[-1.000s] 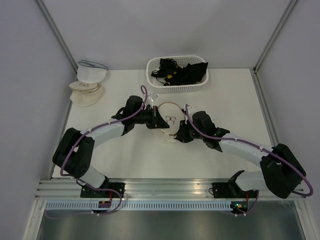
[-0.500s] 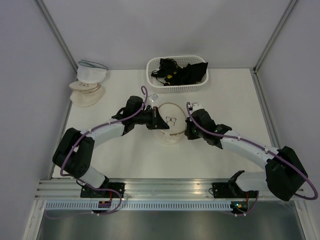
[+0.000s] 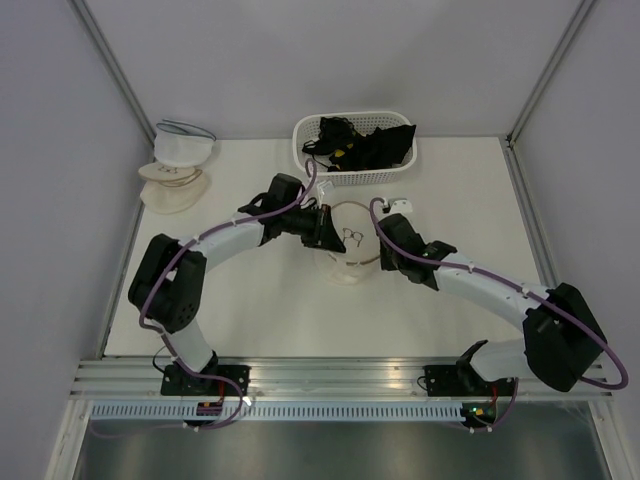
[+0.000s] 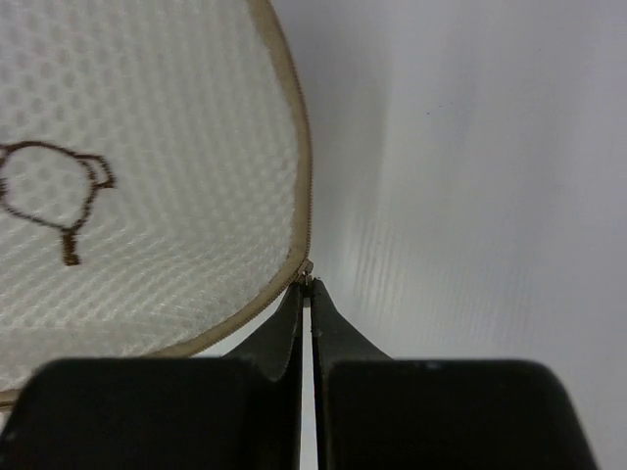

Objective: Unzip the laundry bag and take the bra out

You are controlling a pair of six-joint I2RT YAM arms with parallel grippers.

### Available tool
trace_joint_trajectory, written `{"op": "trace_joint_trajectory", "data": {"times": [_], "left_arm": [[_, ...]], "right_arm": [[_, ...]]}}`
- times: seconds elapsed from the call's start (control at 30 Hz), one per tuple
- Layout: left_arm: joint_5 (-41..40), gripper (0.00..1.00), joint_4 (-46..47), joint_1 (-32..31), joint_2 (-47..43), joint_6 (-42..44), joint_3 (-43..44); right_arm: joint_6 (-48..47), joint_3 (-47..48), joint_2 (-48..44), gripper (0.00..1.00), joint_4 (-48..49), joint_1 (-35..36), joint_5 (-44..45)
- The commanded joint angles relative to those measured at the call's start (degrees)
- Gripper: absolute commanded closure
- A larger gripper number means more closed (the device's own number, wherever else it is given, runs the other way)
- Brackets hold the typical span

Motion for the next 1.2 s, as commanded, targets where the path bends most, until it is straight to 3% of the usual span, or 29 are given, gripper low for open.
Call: {"op": "trace_joint_trajectory", "data": {"times": [0.0, 0.03, 0.13, 0.27, 0.37, 0.4, 0.43, 0.63, 0.9, 1.17], "left_arm": [[-4.22, 0.71, -8.20, 0.16, 1.39, 5.58, 5.21], [-10.25, 0.55, -8.12, 0.25, 1.48, 4.87, 5.75], [-22.04, 0.36, -8.03, 0.25, -0.44, 1.27, 6.46], [-33.13, 0.27, -6.37, 0.16, -7.65, -5.92, 1.04], [-33.43, 0.20, -0.76, -0.01, -15.29, -11.98, -6.52], [-32.73, 0.19, 1.09, -0.02, -16.62, -13.23, -8.29], [-31.07, 0.17, 2.16, -0.54, -17.67, -14.28, -9.88], [-25.89, 0.16, 7.26, -5.02, -19.79, -21.58, -16.83], [-21.39, 0.19, 16.66, -8.19, -16.63, -29.41, -21.14], [-23.76, 0.28, 17.11, -8.45, -18.03, -30.55, -21.93]], "right_arm": [[-2.97, 0.24, -3.21, 1.00, -2.11, -0.88, 3.23], [-3.06, -0.28, -3.66, 0.99, -2.11, -0.88, 1.92], [-3.85, -1.51, -5.51, 1.00, -1.50, -0.88, -4.59], [-5.08, -2.92, -6.21, 1.00, 0.00, -0.88, -15.56], [-6.58, -4.07, -4.90, 1.00, 4.03, -0.80, -33.36], [-6.84, -4.07, -4.63, 1.00, 4.04, -0.71, -33.43], [-7.10, -4.59, -4.20, 0.99, 6.48, -0.71, -40.22], [-5.88, -4.33, -2.96, 0.99, 12.30, -0.18, -47.40], [-2.37, -5.21, -3.40, 1.00, 18.10, -0.09, -47.05], [-3.06, -5.39, -3.84, 1.00, 16.88, 0.00, -45.30]]}}
